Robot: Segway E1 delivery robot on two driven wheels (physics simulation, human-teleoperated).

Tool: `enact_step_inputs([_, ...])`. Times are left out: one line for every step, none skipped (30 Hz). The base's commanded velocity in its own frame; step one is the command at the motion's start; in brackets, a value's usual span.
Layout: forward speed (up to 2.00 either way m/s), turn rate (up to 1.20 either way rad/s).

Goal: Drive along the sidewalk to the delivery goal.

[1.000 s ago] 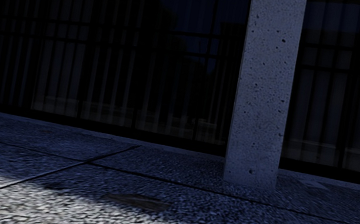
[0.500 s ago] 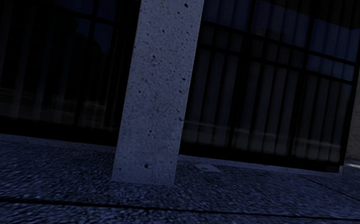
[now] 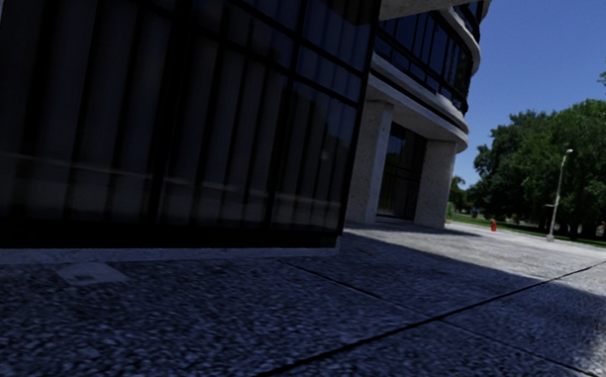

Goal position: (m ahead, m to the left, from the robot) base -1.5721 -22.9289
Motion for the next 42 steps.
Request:
enact_step_inputs([1.67, -1.2])
enact_step_inputs([1.67, -1.2])
enact_step_inputs([1.67, -1.2])
enact_step_inputs([1.67, -1.2])
enact_step_inputs([1.67, -1.18])
enact_step_inputs([1.67, -1.17])
enact_step_inputs([1.67, -1.16])
enact_step_inputs([1.67, -1.16])
enact_step_inputs([1.67, -1.15])
enact_step_inputs([1.67, -1.13])
enact_step_inputs([1.67, -1.12])
enact_step_inputs([1.67, -1.07])
enact_step_inputs([1.67, -1.07])
enact_step_inputs([1.67, -1.02])
enact_step_inputs([1.67, -0.99])
enact_step_inputs([1.67, -0.98])
enact_step_inputs([1.67, -0.98])
enact_step_inputs([1.67, -0.94])
enact_step_inputs([1.67, 0.0])
enact_step_inputs([1.67, 0.0])
enact_step_inputs([1.67, 0.0])
enact_step_inputs([1.67, 0.0])
enact_step_inputs([1.68, 0.0])
enact_step_inputs([1.68, 0.0])
enact_step_inputs([1.68, 0.0])
enact_step_inputs([1.68, 0.0])
enact_step_inputs([1.68, 0.0])
enact_step_inputs([1.68, 0.0])
enact_step_inputs([1.68, 0.0])
enact_step_inputs([1.68, 0.0])
enact_step_inputs([1.68, 0.0])
enact_step_inputs([1.68, 0.0])
enact_step_inputs([1.68, 0.0])
enact_step_inputs([1.68, 0.0])
enact_step_inputs([1.68, 0.0])
enact_step_inputs([1.74, 0.0])
enact_step_inputs([1.74, 0.0])
enact_step_inputs([2.0, 0.0])
enact_step_inputs([2.0, 0.0])
enact_step_inputs([2.0, 0.0])
enact_step_inputs([2.0, 0.0])
enact_step_inputs([2.0, 0.0])
